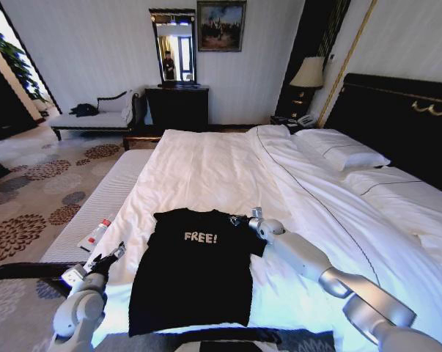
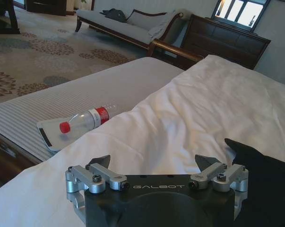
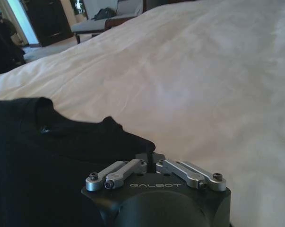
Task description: Fold the clothes on the bed.
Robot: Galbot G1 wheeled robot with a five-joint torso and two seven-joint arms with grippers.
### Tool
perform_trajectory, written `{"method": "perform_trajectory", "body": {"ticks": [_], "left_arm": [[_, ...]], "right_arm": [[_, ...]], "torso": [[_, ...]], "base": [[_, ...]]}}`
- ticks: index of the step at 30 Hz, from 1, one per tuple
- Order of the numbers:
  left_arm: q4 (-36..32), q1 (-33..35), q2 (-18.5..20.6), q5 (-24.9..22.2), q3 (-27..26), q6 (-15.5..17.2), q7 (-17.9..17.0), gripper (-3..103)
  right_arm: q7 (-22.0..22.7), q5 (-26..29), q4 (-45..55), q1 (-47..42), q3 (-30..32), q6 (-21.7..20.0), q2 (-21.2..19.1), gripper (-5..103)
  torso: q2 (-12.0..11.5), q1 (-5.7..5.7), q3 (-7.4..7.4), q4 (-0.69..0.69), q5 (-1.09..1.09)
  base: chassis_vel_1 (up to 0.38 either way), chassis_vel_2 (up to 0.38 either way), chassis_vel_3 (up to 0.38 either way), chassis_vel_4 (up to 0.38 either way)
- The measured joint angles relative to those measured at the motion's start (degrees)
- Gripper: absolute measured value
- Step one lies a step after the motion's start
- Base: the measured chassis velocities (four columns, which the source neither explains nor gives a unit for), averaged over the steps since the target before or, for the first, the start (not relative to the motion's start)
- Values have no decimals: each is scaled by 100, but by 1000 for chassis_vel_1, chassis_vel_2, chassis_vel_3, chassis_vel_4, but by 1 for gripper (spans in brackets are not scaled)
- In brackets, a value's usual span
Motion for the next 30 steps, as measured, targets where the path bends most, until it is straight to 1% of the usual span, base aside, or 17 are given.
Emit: {"method": "perform_trajectory", "body": {"ticks": [1, 2, 4, 15, 19, 20, 21, 22, 23, 25, 26, 29, 30], "left_arm": [[0, 0, 0, 0, 0, 0, 0, 100], [-8, 4, -5, 0, 0, 0, 0, 100], [-17, 9, -13, 0, 1, -1, 0, 100], [-57, 19, -28, 7, 6, -1, -1, 100], [-62, 20, -29, 8, 12, -1, -1, 100], [-63, 19, -29, 8, 15, -1, -1, 100], [-63, 19, -29, 8, 15, -1, -1, 100], [-63, 18, -28, 8, 16, -1, -2, 100], [-63, 15, -23, 7, 18, -1, -2, 100], [-61, 1, 9, -2, 21, 0, -2, 100], [-61, 1, 9, -2, 21, 0, -2, 100], [-39, -54, 97, -27, 48, 15, -5, 100], [-39, -54, 97, -27, 48, 15, -5, 100]], "right_arm": [[0, 0, 0, 0, 0, 0, 0, 7], [56, 28, 1, 13, 9, 37, 11, 3], [130, 74, 23, 34, 12, 91, 23, 1], [396, 372, 319, 32, 36, 221, 27, 1], [520, 385, 368, 20, 51, 229, 28, -1], [564, 385, 383, 3, 59, 230, 28, 4], [564, 385, 383, 3, 59, 230, 28, 4], [606, 385, 401, -22, 69, 231, 24, 8], [653, 385, 427, -52, 82, 232, 15, 8], [808, 384, 510, -130, 129, 232, -19, 19], [808, 384, 510, -130, 129, 232, -19, 19], [1127, 417, 691, -231, 325, 205, -119, 35], [1127, 417, 691, -231, 325, 205, -119, 35]], "torso": [[0, 0, 0, 0, 0], [0, 0, 0, 0, 0], [0, 0, 0, 0, 0], [0, 0, 0, 0, 0], [0, 0, 0, 0, 0], [0, 0, 0, 0, 0], [0, 0, 0, 0, 0], [0, 0, 0, 0, 0], [0, 0, 0, 1, 0], [0, 0, 0, 0, 0], [0, 0, 0, 0, 0], [0, 0, 0, 0, 0], [0, 0, 0, 0, 0]], "base": [[0, 0, 0, 0], [0, 0, 0, 0], [0, 0, 0, 0], [0, 0, 0, 0], [0, 0, 0, 0], [0, 0, 0, 0], [0, 0, 0, 0], [0, 0, 0, 0], [0, 0, 0, 0], [0, 0, 0, 0], [0, 0, 0, 0], [0, 0, 0, 0], [0, 0, 0, 0]]}}
